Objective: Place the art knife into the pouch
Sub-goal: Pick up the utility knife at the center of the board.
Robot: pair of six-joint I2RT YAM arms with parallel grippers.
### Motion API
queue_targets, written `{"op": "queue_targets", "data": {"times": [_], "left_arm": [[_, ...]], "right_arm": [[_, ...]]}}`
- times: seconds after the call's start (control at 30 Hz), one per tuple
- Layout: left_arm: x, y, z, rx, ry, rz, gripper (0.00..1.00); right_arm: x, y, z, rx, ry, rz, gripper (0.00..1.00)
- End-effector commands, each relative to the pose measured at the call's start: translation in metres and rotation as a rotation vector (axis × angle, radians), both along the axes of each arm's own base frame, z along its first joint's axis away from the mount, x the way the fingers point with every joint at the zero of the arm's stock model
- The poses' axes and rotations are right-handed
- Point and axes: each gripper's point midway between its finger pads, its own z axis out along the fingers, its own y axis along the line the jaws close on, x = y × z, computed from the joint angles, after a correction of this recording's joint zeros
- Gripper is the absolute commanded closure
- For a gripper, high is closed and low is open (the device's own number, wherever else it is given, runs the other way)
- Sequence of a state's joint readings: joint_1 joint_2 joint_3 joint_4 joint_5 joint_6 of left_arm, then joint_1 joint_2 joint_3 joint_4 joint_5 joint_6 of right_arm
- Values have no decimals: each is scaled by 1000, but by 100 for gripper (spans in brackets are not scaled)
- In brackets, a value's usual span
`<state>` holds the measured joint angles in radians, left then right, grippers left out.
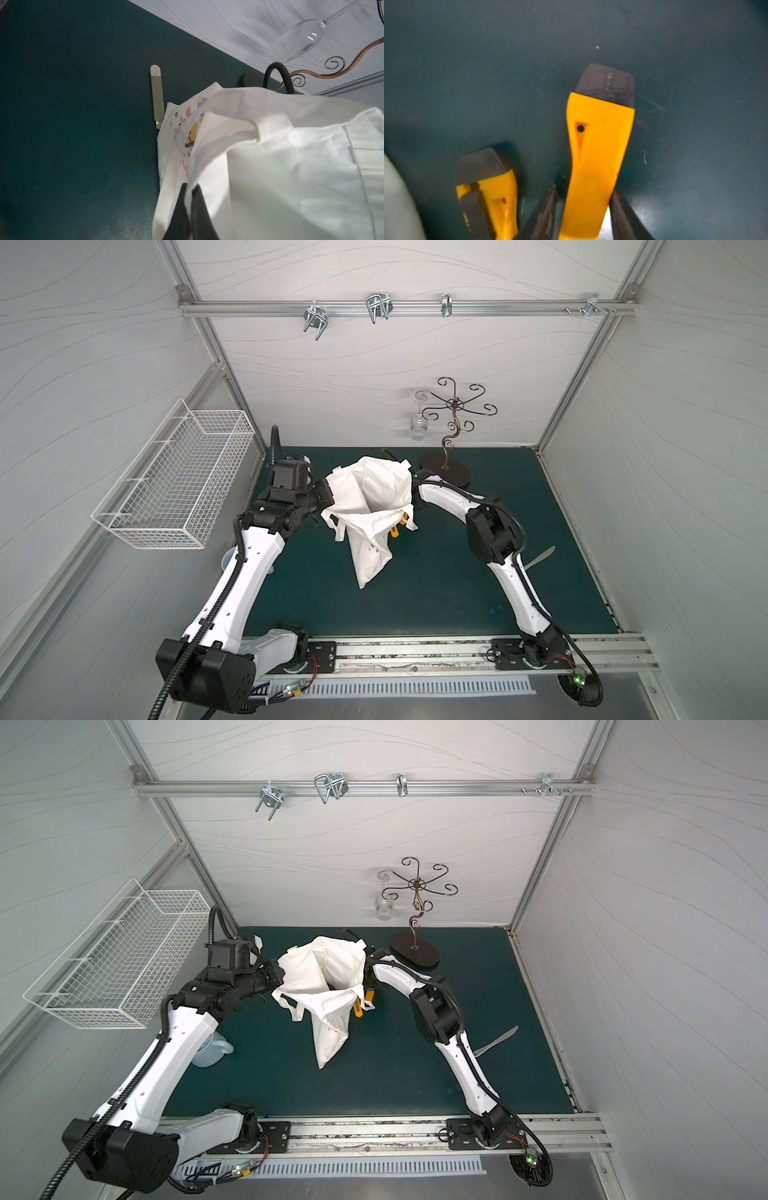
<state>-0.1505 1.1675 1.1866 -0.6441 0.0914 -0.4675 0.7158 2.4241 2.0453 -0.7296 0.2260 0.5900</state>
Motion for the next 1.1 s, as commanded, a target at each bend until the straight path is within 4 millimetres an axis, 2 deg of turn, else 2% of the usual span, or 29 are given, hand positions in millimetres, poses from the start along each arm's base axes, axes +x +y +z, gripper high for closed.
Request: {"op": "queue_targets", "data": {"times": [0.0, 0.13, 0.23, 0.5, 0.73, 0.9, 1.07], "left_arm": [[6, -2, 17, -19, -63, -6, 100], [7, -2, 15, -21, -58, -8, 100], [7, -2, 16, -17, -58, -10, 100], [12, -2, 16, -15, -54, -3, 100], [18, 0, 14, -4, -47, 7, 100], [24, -2, 12, -9, -43, 9, 100], [27, -3, 9, -11, -34, 8, 100]], "right_arm": [[-32, -24, -41, -83, 134, 34, 66], [-35, -35, -38, -87, 156, 66, 74], [-37, -43, -21, -102, 128, 99, 77], [-54, -83, 42, -99, 81, 123, 79], [-86, -124, 92, -141, 38, 108, 78], [-106, -143, 118, -128, 7, 101, 78], [-122, -145, 165, -78, -62, 126, 78]]}}
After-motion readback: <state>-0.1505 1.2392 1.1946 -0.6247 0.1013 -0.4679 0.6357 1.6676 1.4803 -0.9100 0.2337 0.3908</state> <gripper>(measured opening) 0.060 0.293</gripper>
